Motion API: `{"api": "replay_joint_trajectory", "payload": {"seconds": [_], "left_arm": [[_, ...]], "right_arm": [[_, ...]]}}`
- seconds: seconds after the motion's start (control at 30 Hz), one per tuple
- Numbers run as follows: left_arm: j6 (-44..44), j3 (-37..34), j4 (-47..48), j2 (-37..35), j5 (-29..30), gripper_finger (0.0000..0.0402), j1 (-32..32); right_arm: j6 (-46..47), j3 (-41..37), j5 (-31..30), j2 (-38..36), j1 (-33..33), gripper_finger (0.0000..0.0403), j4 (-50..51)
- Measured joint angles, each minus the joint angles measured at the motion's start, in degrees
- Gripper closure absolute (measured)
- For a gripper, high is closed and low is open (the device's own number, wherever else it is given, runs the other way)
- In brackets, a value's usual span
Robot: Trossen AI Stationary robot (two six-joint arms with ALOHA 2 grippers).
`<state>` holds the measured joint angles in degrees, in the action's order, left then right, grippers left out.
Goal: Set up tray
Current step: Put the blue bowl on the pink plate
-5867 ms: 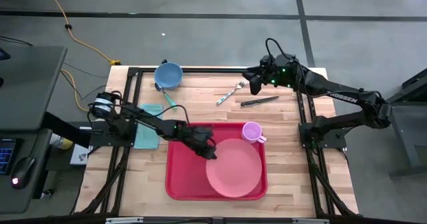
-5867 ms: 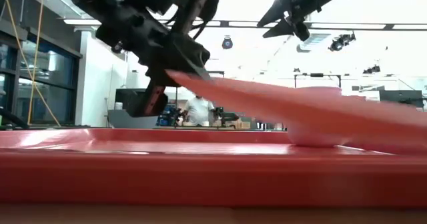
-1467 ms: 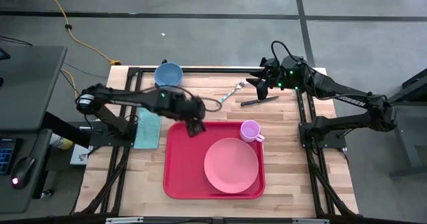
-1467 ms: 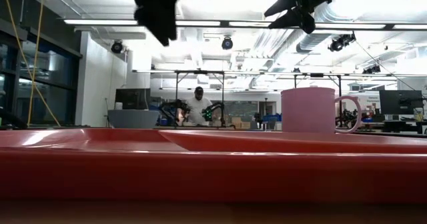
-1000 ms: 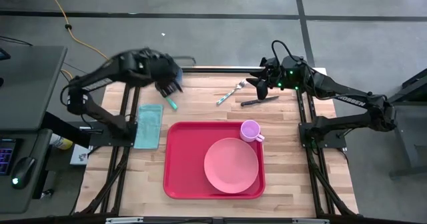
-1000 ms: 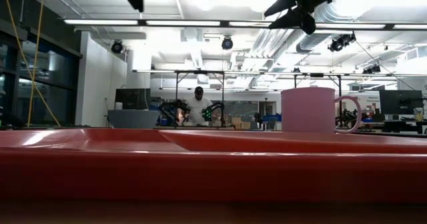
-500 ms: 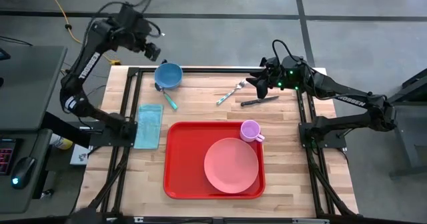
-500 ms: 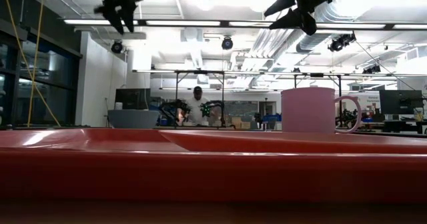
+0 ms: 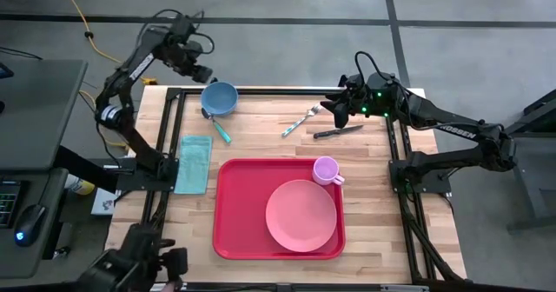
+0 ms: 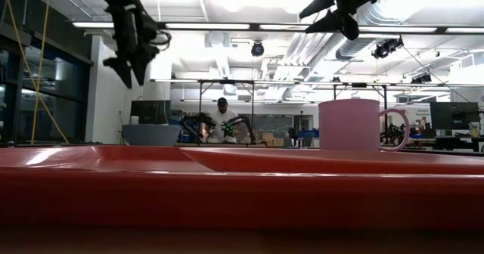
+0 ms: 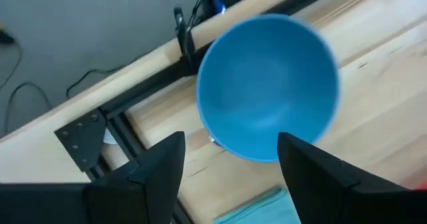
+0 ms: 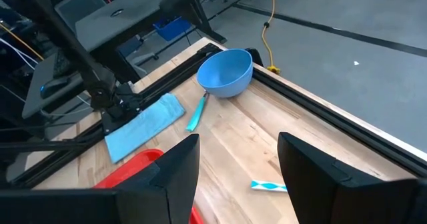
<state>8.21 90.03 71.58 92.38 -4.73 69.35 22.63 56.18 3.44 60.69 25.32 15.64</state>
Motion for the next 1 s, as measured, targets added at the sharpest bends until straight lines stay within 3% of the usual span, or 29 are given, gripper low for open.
{"api": "replay_joint_trajectory", "payload": {"seconds": [0.27,1.0], "left_arm": [[2.55,0.1,-0.38,5.81,3.17,0.0131,-0.37],[11.99,0.1,-6.1,16.96,1.81,0.0131,-0.36]], "right_arm": [[0.91,0.0,0.0,0.0,0.0,0.0221,0.0],[2.04,0.0,-1.62,0.0,0.02,0.0221,0.0]]}}
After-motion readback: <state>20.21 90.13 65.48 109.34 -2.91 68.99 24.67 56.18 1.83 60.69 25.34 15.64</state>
